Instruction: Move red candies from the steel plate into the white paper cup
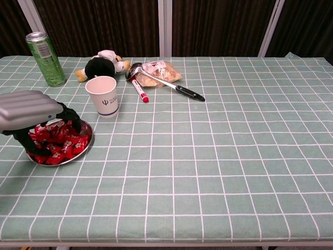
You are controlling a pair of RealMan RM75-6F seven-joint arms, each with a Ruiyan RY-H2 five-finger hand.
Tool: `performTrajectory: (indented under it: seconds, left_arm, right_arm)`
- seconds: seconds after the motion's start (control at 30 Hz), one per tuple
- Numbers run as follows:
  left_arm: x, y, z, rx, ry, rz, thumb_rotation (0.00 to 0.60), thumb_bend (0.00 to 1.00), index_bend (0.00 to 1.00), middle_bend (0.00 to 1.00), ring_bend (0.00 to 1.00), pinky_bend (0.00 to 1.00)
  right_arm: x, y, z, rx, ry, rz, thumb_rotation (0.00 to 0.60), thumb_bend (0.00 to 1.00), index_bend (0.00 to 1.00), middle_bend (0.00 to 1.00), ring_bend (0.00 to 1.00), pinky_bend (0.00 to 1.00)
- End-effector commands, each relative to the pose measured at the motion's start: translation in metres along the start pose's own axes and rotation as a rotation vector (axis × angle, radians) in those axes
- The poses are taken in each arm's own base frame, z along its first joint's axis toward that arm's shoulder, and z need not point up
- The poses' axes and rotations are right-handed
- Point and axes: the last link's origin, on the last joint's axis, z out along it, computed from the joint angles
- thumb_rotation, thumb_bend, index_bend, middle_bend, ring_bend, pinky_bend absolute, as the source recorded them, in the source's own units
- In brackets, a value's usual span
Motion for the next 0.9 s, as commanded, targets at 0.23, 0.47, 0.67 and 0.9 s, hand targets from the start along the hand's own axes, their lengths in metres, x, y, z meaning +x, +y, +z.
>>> performTrajectory:
  seconds: [0.23,0.47,0.67,0.9]
  left_arm:
    - [-0.005,-0.002,0.007,0.004,0.009,-0.011,0.600,0.30,0.47,0.47,0.40,0.64]
    - [-0.008,-0.005,0.010,0.002,0.022,-0.031,0.600,0.38,0.54,0.53,0.48,0.74]
    - [-0.010,-0.007,0.012,-0.005,0.036,-0.053,0.600,0.46,0.61,0.64,0.60,0.86]
    - [-0.008,-0.006,0.015,-0.024,0.063,-0.075,0.600,0.52,0.67,0.72,0.70,0.95]
  right_arm:
    - [0.001,0.001,-0.001,-0.005,-0.001,-0.001,0.600,0.02,0.06,0.24,0.04,0.20]
    - [0.002,0.000,-0.001,-0.004,-0.001,-0.002,0.600,0.02,0.06,0.24,0.04,0.21]
    - [0.002,-0.001,-0.002,0.000,0.001,0.000,0.600,0.02,0.06,0.24,0.04,0.21]
    - [0.003,-0.001,-0.003,0.000,0.003,0.000,0.600,0.02,0.06,0.24,0.04,0.22]
